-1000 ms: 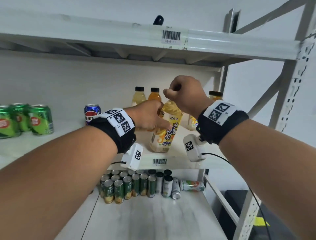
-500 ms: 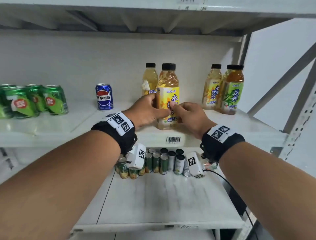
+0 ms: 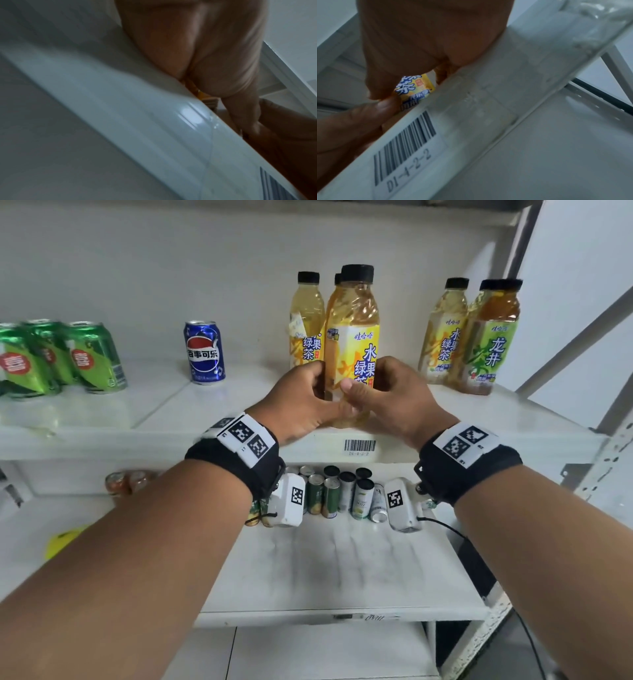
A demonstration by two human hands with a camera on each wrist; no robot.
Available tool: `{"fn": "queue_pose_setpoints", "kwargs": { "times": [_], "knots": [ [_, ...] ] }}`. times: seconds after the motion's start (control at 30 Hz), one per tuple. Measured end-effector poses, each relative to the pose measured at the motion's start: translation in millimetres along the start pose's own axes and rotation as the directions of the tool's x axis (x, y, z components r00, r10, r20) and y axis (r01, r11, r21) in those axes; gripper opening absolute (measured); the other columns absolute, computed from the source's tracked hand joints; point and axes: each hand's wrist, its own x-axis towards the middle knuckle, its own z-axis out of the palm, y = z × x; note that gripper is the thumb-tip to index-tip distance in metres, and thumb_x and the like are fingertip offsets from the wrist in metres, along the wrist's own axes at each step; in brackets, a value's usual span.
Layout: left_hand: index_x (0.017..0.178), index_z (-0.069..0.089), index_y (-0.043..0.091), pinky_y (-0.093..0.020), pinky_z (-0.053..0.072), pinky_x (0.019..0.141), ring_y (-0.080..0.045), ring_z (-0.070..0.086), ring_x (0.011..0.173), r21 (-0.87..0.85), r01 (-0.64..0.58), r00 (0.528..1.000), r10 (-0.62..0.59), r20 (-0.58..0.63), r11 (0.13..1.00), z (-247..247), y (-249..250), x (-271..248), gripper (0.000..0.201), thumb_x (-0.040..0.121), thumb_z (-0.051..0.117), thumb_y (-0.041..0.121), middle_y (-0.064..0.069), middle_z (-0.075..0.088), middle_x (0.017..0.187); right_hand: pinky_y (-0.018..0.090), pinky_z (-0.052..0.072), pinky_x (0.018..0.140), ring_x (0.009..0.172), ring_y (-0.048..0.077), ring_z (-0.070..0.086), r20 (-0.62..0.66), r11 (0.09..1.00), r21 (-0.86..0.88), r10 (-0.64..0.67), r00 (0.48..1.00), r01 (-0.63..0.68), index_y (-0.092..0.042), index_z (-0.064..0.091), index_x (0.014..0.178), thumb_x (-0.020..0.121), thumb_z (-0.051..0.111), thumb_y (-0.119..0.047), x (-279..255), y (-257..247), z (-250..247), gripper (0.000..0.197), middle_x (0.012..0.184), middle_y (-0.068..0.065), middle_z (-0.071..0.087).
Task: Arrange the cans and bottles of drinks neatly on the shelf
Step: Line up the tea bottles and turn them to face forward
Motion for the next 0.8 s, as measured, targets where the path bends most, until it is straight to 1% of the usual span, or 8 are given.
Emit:
{"fn": "queue_pose_setpoints", "kwargs": {
  "times": [0.07, 0.23, 0.3, 0.4, 0.47, 0.57, 0.7, 0.8],
  "knots": [
    [0.125, 0.069, 0.024, -0.050, 0.062, 0.100, -0.020, 0.076, 0.115, 0.001, -0.007, 1.000, 0.006, 0.024, 1.000, -2, -1, -2, 0.069, 0.064, 0.100, 0.034, 0.001, 0.079, 0.122, 0.028, 0.059, 0.071, 0.081, 0.011, 0.076, 0.045, 0.998, 0.055, 0.022, 0.999, -0.025, -0.015, 0.070, 0.107, 0.076, 0.087, -0.058, -2, -4, 0, 0.055, 0.091, -0.005, 0.080],
    [0.124, 0.071, 0.023, -0.050, 0.063, 0.097, -0.023, 0.077, 0.112, -0.017, -0.022, 1.000, 0.023, 0.009, 1.000, 0, -2, -3, 0.075, 0.057, 0.102, 0.033, -0.001, 0.080, 0.119, 0.048, 0.062, 0.092, 0.101, 0.027, 0.078, 0.153, 0.986, 0.158, 0.031, 0.988, -0.055, -0.016, 0.071, 0.120, 0.072, 0.094, -0.048, -2, -7, 2, 0.062, 0.109, 0.004, 0.080],
    [0.123, 0.071, 0.021, -0.050, 0.063, 0.096, -0.024, 0.077, 0.112, 0.002, -0.026, 1.000, 0.026, 0.008, 1.000, 0, -1, -4, 0.074, 0.057, 0.103, 0.033, -0.002, 0.080, 0.117, 0.054, 0.062, 0.093, 0.105, 0.030, 0.076, 0.122, 0.980, 0.178, 0.071, 0.990, -0.092, -0.016, 0.065, 0.126, 0.064, 0.097, -0.052, -1, -7, 3, 0.079, 0.113, 0.006, 0.079],
    [0.122, 0.069, 0.011, -0.049, 0.065, 0.091, -0.023, 0.079, 0.103, -0.005, -0.013, 1.000, 0.013, 0.014, 1.000, -2, -3, -5, 0.063, 0.069, 0.102, 0.017, -0.005, 0.081, 0.109, 0.053, 0.062, 0.091, 0.111, 0.033, 0.071, -0.022, 0.991, 0.106, 0.087, 0.996, -0.084, -0.017, 0.053, 0.134, 0.060, 0.097, -0.058, 1, -3, 0, 0.095, 0.123, 0.013, 0.069],
    [0.119, 0.068, 0.005, -0.049, 0.065, 0.088, -0.020, 0.075, 0.088, 0.002, 0.004, 1.000, -0.004, -0.001, 1.000, -2, -2, -5, 0.052, 0.076, 0.097, 0.010, -0.008, 0.078, 0.098, 0.058, 0.061, 0.089, 0.111, 0.044, 0.070, -0.024, 0.965, 0.235, 0.124, 0.992, -0.115, -0.008, 0.057, 0.127, 0.071, 0.094, -0.045, 2, 0, -2, 0.076, 0.122, 0.023, 0.068],
    [0.118, 0.068, 0.006, -0.053, 0.062, 0.089, -0.018, 0.062, 0.084, 0.021, 0.016, 1.000, -0.015, -0.027, 1.000, -1, 1, -4, 0.044, 0.082, 0.093, 0.014, -0.007, 0.065, 0.093, 0.061, 0.061, 0.090, 0.101, 0.043, 0.075, -0.001, 0.913, 0.365, 0.195, 0.981, -0.181, -0.006, 0.067, 0.112, 0.085, 0.082, -0.032, 6, 0, -6, 0.040, 0.104, 0.017, 0.077],
    [0.119, 0.065, 0.005, -0.054, 0.060, 0.095, -0.020, 0.064, 0.089, 0.029, 0.007, 0.999, -0.006, -0.041, 1.000, 0, 5, -4, 0.046, 0.084, 0.091, 0.018, -0.008, 0.066, 0.099, 0.048, 0.064, 0.085, 0.100, 0.036, 0.077, 0.108, 0.901, 0.374, 0.194, 0.975, -0.220, -0.007, 0.071, 0.118, 0.083, 0.086, -0.037, 5, 0, -8, 0.049, 0.109, 0.014, 0.079],
    [0.129, 0.059, 0.013, -0.050, 0.061, 0.100, -0.016, 0.072, 0.105, 0.018, 0.032, 0.999, -0.031, -0.034, 0.999, -1, 2, 0, 0.064, 0.078, 0.097, 0.023, -0.003, 0.070, 0.117, 0.040, 0.064, 0.080, 0.099, 0.032, 0.076, 0.170, 0.883, 0.413, 0.166, 0.971, -0.223, -0.005, 0.070, 0.121, 0.091, 0.079, -0.027, 5, 1, -10, 0.038, 0.112, 0.016, 0.078]
  ]
}}
